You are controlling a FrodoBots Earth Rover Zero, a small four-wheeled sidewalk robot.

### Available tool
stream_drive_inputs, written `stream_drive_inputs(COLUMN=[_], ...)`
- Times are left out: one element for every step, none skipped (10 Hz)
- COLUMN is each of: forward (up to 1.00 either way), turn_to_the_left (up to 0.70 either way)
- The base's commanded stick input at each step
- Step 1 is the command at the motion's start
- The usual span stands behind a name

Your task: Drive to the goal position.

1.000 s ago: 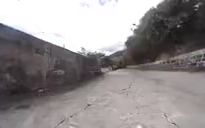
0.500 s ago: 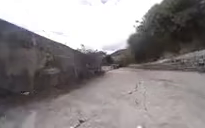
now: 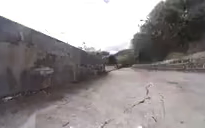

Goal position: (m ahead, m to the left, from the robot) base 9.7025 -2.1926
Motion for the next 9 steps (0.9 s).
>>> stream_drive_inputs(forward=[1.00,1.00,1.00,1.00,1.00,1.00,1.00,1.00,1.00], turn_to_the_left=[0.00,0.00,-0.25,-0.09,0.00,0.00,0.00,0.00,0.00])
